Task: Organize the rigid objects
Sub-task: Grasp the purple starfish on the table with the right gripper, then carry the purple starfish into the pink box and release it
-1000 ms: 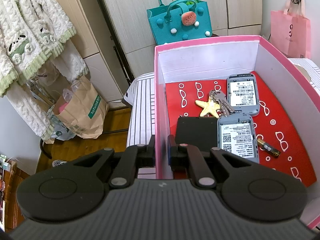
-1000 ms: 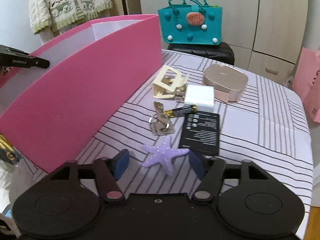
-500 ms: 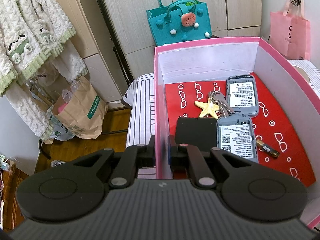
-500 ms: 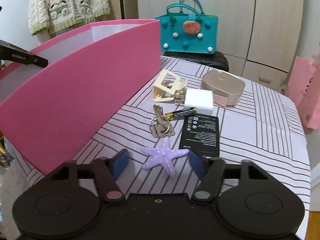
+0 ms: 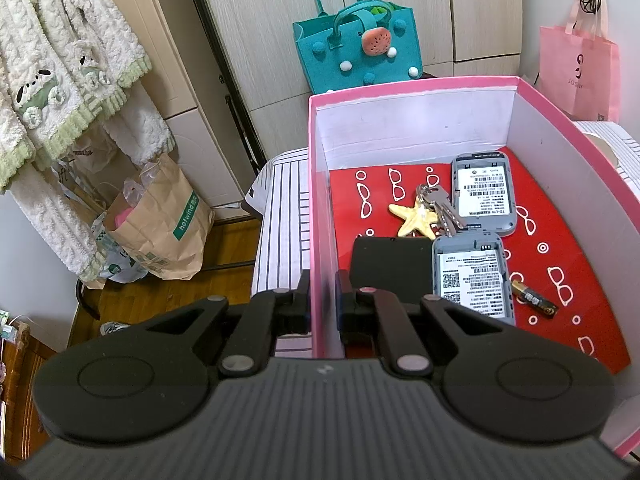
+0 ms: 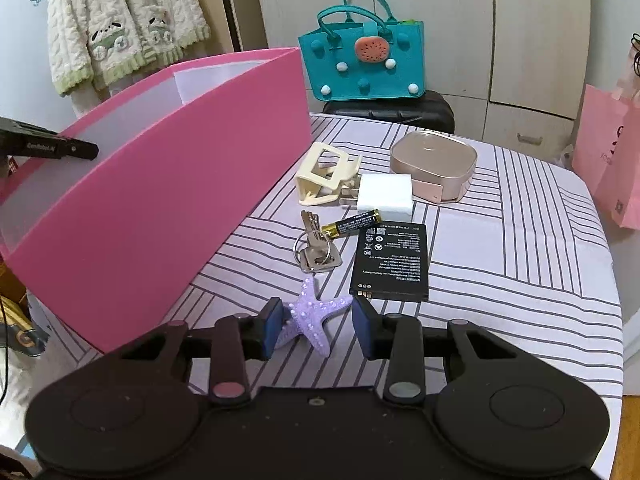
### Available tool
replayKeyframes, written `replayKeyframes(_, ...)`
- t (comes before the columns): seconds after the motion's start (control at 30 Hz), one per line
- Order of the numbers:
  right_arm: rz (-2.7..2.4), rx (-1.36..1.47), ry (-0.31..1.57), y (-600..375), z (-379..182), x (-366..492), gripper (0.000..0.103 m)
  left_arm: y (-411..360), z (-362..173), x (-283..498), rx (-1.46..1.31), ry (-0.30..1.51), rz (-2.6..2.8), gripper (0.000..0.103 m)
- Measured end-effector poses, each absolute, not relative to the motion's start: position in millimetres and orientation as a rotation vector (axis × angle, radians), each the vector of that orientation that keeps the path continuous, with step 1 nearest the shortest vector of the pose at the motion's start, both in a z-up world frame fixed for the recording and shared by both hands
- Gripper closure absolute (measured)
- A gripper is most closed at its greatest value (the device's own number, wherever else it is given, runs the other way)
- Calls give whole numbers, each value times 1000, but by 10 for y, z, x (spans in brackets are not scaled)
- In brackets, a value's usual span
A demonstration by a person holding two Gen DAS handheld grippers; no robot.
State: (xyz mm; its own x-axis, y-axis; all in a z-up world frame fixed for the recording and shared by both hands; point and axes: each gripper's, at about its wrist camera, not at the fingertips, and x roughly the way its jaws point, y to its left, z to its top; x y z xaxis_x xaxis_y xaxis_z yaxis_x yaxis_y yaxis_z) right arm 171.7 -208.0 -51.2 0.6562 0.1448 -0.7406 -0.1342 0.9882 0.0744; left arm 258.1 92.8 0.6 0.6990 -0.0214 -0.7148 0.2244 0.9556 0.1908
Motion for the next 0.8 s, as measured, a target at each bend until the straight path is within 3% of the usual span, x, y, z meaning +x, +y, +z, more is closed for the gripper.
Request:
replayKeyframes(0.2, 159, 26, 819, -2115, -360, 1736, 60, 922, 5, 2585, 273, 788, -139, 95)
replayKeyframes(0.4, 178, 37, 706, -2104, 132, 1879, 60, 923, 10, 2595, 278, 789, -140, 94)
replayKeyframes(0.6, 378, -18, 616, -1626, 598, 1974, 60, 929, 18, 2583, 272, 773, -138, 94)
replayKeyframes(0.8, 567, -166, 667, -955, 528, 2140, 60, 953, 7, 2591, 265, 780, -142, 94)
